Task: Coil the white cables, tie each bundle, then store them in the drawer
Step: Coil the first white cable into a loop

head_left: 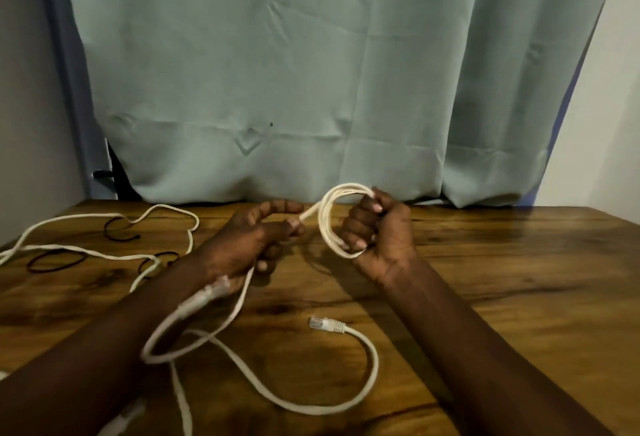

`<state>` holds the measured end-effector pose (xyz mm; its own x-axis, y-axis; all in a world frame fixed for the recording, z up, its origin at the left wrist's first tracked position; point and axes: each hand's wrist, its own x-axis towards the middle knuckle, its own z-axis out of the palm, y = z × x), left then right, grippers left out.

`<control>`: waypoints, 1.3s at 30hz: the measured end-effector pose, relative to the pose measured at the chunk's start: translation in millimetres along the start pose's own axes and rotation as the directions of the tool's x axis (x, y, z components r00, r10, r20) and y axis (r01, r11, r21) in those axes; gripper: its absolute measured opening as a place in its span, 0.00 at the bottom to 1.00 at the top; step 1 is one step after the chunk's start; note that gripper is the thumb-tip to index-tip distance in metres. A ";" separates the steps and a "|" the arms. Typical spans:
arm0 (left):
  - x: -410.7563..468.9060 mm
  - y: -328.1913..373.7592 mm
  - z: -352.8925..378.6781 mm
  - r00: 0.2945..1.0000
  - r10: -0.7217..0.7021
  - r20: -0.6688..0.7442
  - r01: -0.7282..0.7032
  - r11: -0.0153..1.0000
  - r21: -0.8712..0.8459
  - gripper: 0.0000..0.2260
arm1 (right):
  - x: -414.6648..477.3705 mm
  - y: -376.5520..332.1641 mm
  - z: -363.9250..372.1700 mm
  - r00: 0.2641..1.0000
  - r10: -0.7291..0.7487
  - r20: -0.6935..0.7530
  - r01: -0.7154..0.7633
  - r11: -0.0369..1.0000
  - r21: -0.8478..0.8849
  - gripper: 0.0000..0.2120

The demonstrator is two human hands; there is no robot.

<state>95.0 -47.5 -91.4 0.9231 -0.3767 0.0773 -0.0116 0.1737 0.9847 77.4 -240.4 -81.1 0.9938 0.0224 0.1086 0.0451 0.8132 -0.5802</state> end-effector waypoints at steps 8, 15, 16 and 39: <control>-5.7 -6.0 1.5 0.893 0.394 0.218 -0.351 0.306 0.885 0.14 | 4.7 -32.6 -17.0 0.885 -0.292 -0.362 0.321 0.947 0.021 0.20; -32.9 -5.8 38.0 0.873 0.271 0.405 -0.387 -0.119 0.914 0.21 | 4.7 -27.2 -10.3 0.808 -0.455 -0.375 0.382 0.888 -0.255 0.20; -33.2 -5.7 39.5 0.890 0.243 0.386 -0.378 -0.081 0.922 0.20 | 3.8 -23.6 -8.1 0.801 -0.490 -0.343 0.383 0.861 -0.335 0.20; -8.5 4.5 -8.5 0.782 0.598 0.177 -0.566 0.561 0.605 0.09 | -13.4 30.4 9.9 0.993 0.081 0.085 0.003 0.706 -0.708 0.29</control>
<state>90.4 -35.7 -88.9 0.6466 -0.3520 0.6768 -0.7612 -0.2396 0.6026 64.5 -210.2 -92.2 0.9820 0.1372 0.1297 0.1069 0.1622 -0.9809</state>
